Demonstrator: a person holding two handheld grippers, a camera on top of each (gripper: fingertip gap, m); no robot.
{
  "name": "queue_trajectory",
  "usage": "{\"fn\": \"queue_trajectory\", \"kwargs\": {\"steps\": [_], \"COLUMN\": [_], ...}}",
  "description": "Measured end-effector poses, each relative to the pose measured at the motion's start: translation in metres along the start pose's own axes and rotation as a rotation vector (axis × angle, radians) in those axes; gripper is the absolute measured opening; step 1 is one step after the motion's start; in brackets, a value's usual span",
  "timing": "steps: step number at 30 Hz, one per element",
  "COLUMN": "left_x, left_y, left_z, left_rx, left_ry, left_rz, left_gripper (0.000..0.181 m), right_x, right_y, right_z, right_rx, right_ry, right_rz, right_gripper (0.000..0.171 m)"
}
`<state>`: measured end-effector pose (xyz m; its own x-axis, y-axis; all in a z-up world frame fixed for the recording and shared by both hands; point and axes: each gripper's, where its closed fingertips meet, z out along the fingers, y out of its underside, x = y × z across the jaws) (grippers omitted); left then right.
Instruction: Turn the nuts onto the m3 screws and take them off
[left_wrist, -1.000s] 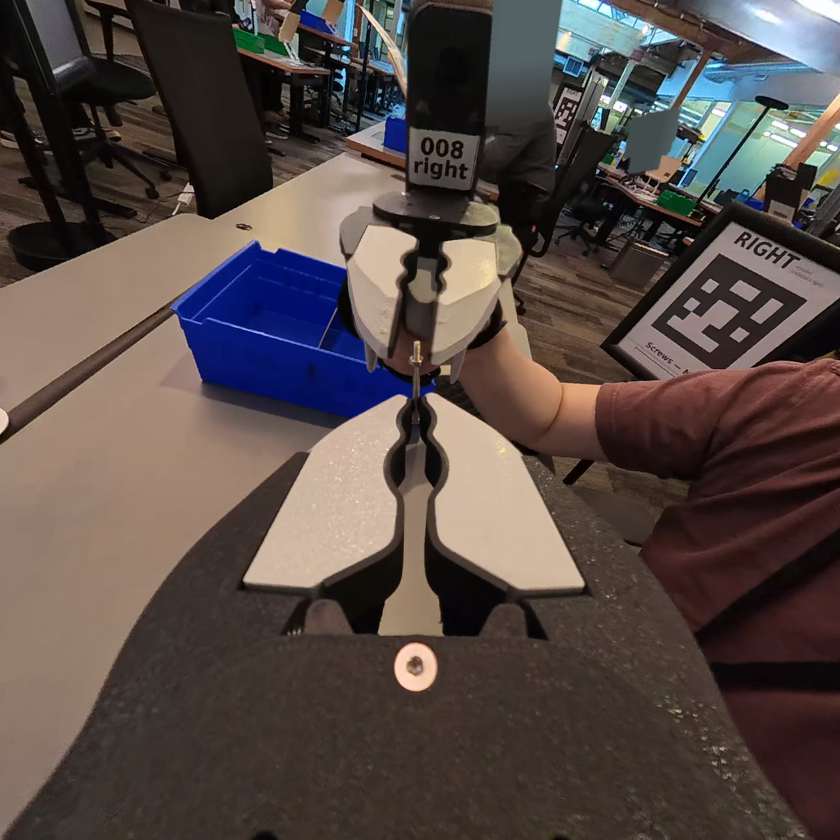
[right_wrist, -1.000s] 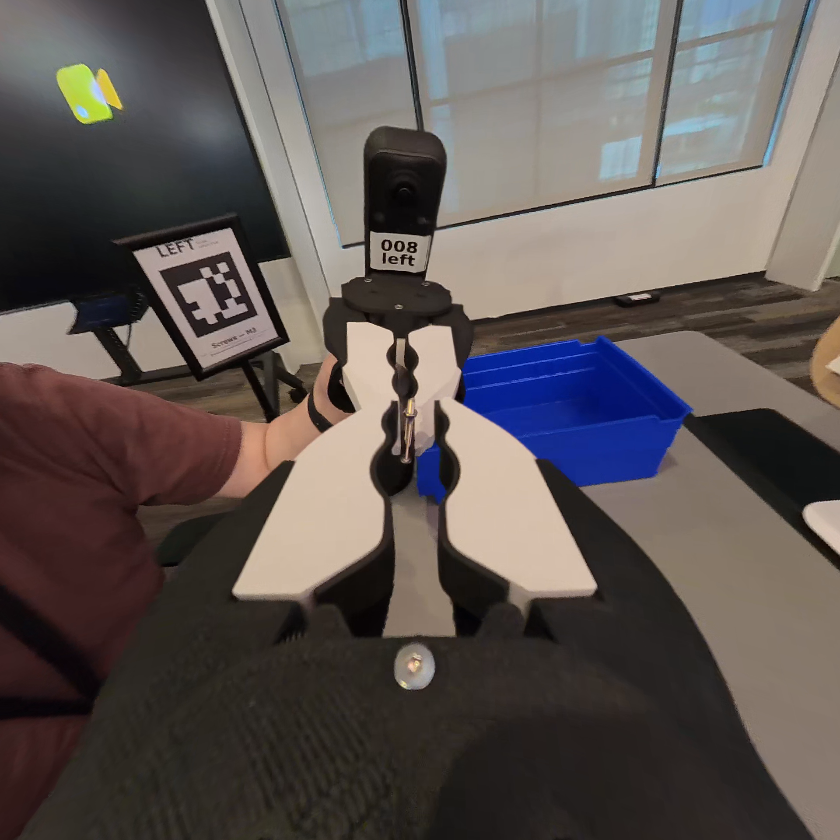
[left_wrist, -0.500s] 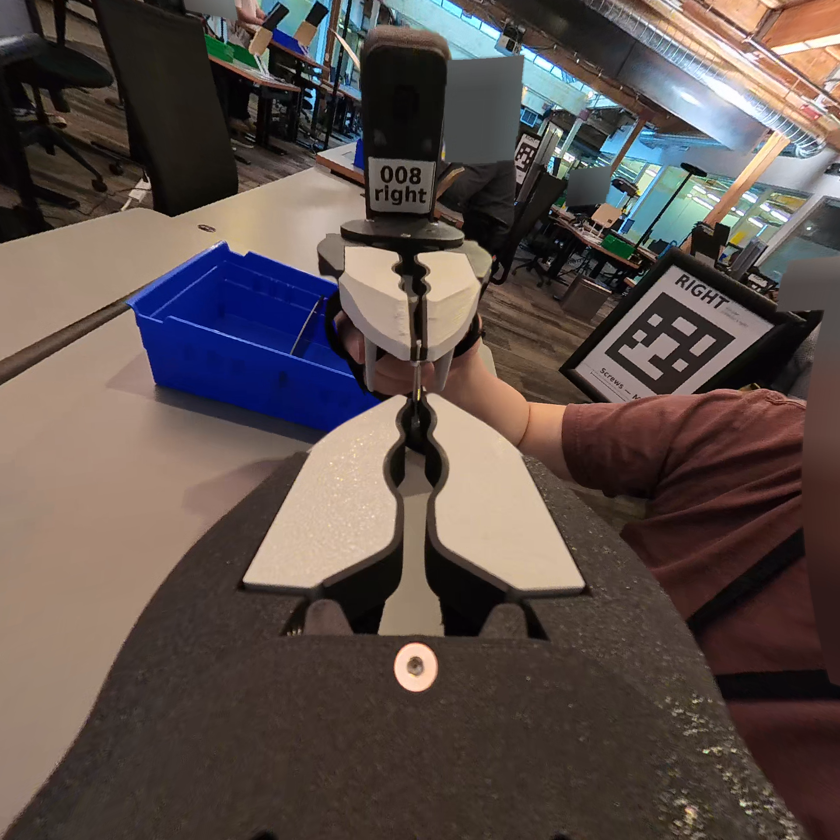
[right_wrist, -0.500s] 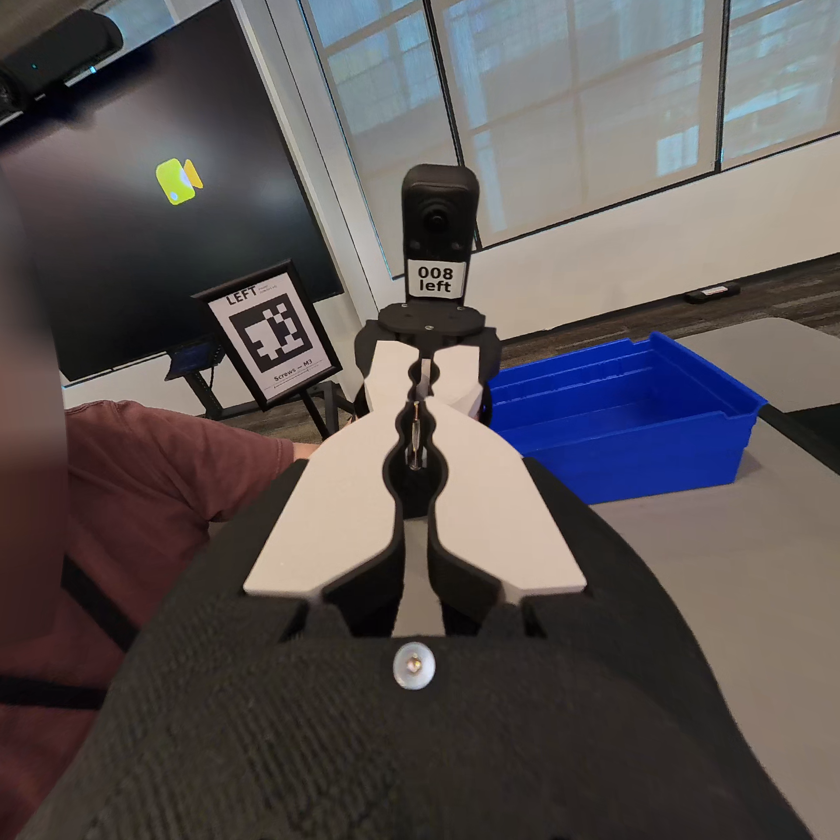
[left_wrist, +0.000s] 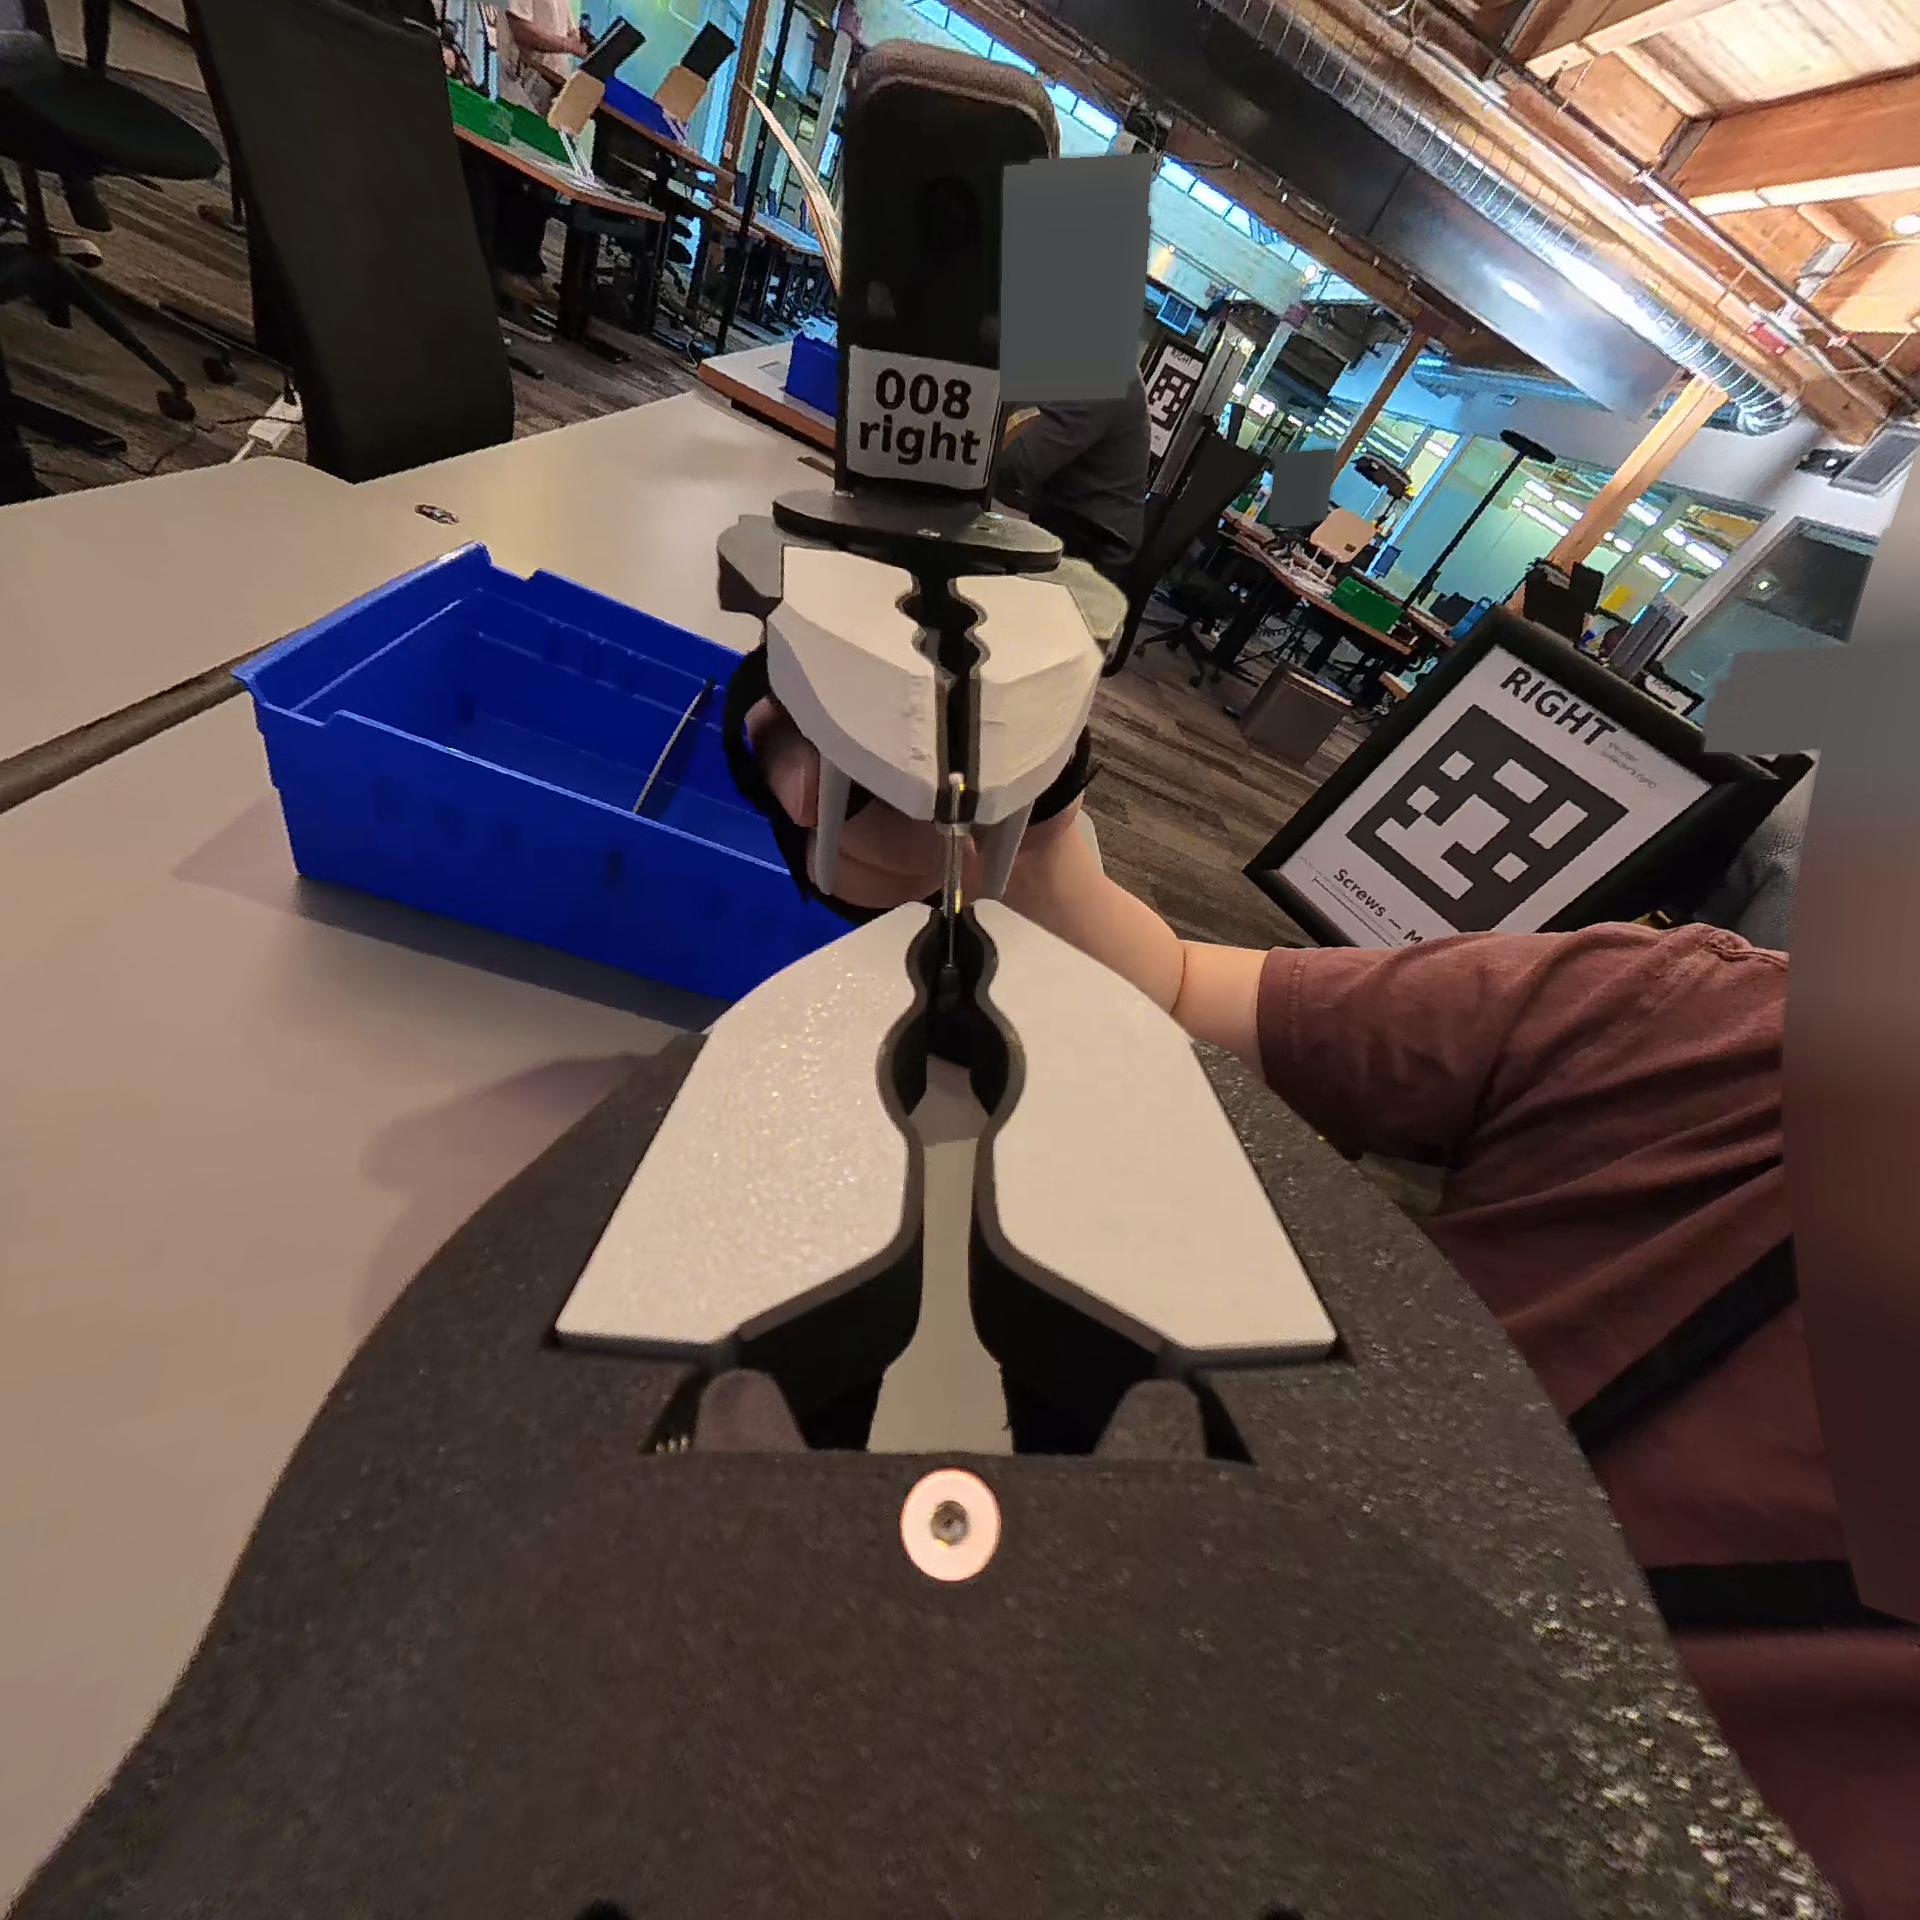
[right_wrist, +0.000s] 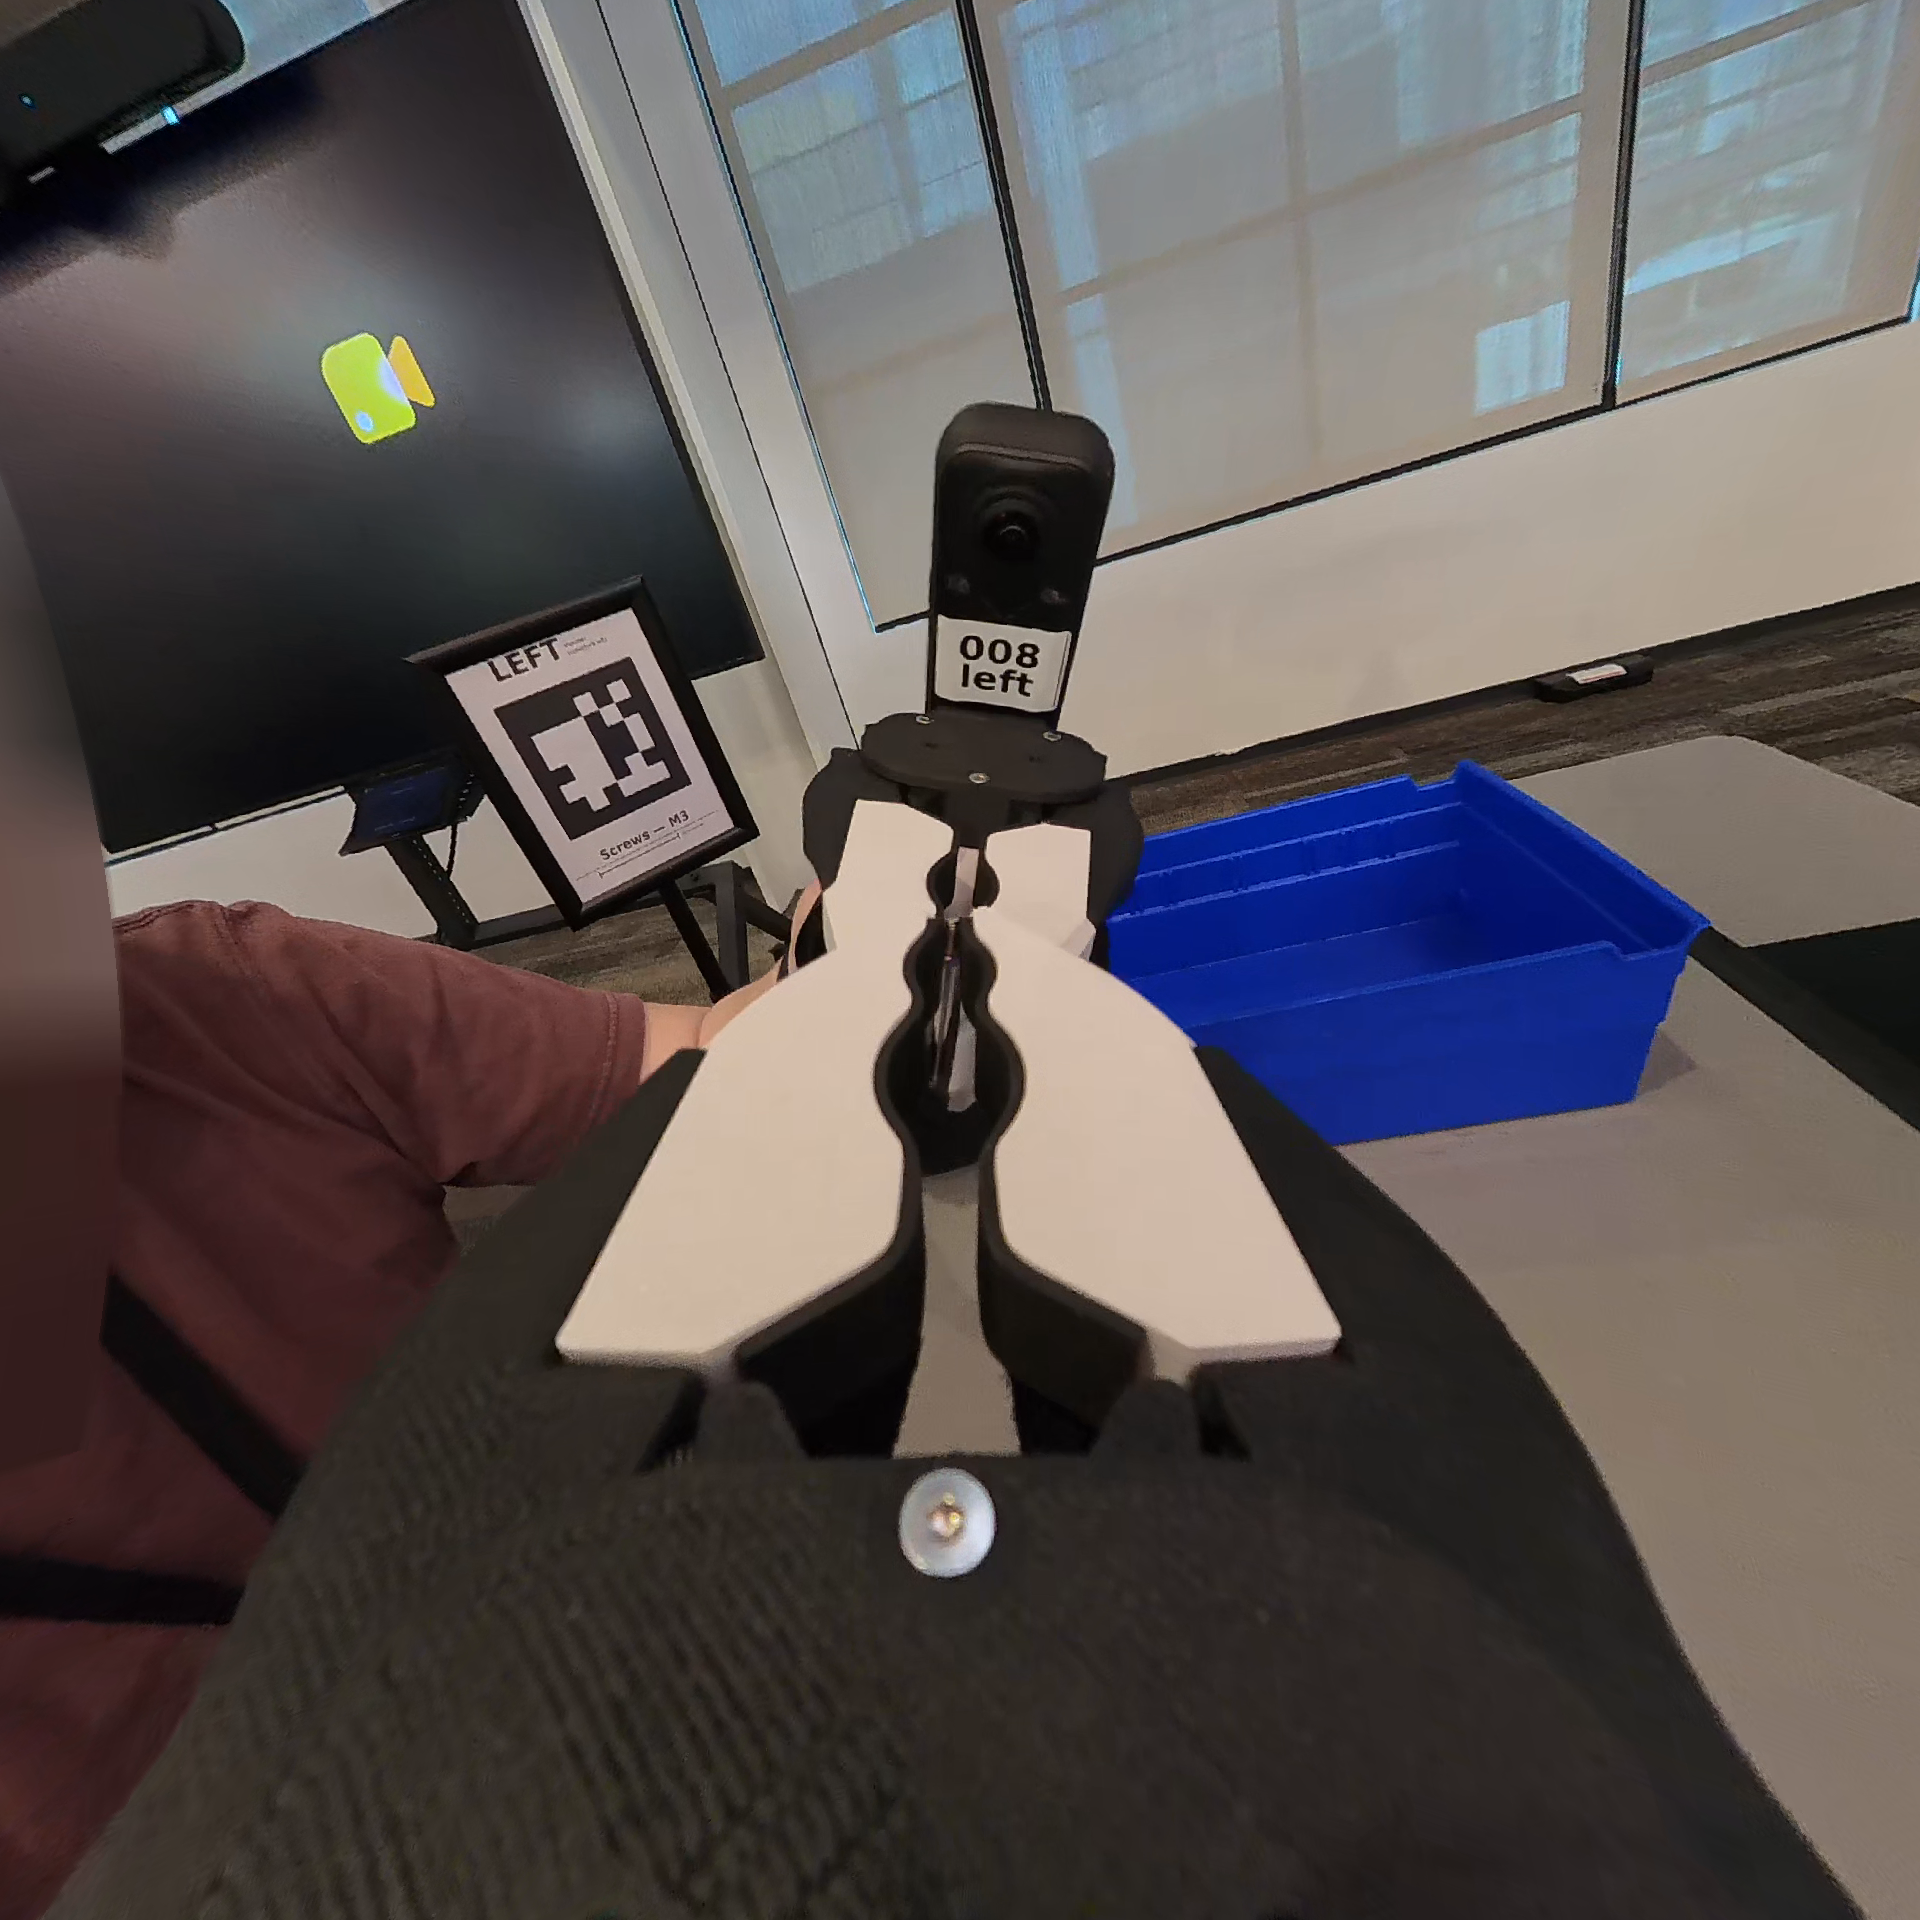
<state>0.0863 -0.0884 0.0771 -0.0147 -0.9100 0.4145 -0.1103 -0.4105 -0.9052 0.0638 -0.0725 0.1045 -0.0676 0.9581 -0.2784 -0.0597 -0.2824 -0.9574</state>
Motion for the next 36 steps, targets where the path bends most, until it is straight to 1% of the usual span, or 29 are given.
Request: {"fn": "queue_trajectory", "kwargs": {"steps": [7, 9, 12, 14, 20, 25, 28, 33, 36], "left_x": [0.0, -0.002, -0.004, -0.006, 0.0, 0.005, 0.009, 0.01, 0.013], "left_y": [-0.001, -0.002, -0.002, -0.002, -0.001, -0.003, -0.003, -0.001, -0.001], "left_z": [0.0, -0.002, -0.004, -0.004, -0.001, -0.002, -0.002, 0.001, 0.003], "left_rx": [0.02, 0.021, 0.012, 0.005, -0.01, -0.009, -0.012, -0.022, -0.023], "left_ry": [0.042, 0.031, -0.004, -0.032, -0.031, -0.02, 0.0, -0.002, 0.007], "left_rz": [-0.065, -0.064, -0.039, -0.015, 0.012, 0.03, 0.031, 0.034, 0.038], "left_gripper": [0.002, 0.002, 0.002, 0.002, 0.002, 0.002, 0.002, 0.002, 0.002], "right_x": [0.002, 0.004, 0.01, 0.011, 0.009, 0.007, 0.011, -0.011, -0.01], "right_y": [-0.003, -0.007, -0.008, -0.004, 0.008, 0.005, 0.002, -0.005, 0.002], "right_z": [-0.003, -0.007, -0.012, -0.009, 0.004, -0.002, -0.007, -0.003, 0.003], "right_rx": [0.011, 0.02, 0.006, -0.014, -0.051, -0.036, -0.018, 0.026, -0.015], "right_ry": [0.015, 0.032, 0.09, 0.094, 0.077, 0.021, 0.015, -0.116, -0.074], "right_rz": [-0.011, -0.009, -0.017, -0.007, 0.023, 0.05, 0.076, 0.115, 0.087], "right_gripper": [0.005, 0.022, 0.027, 0.031, 0.032, 0.031, 0.03, 0.03, 0.03]}}
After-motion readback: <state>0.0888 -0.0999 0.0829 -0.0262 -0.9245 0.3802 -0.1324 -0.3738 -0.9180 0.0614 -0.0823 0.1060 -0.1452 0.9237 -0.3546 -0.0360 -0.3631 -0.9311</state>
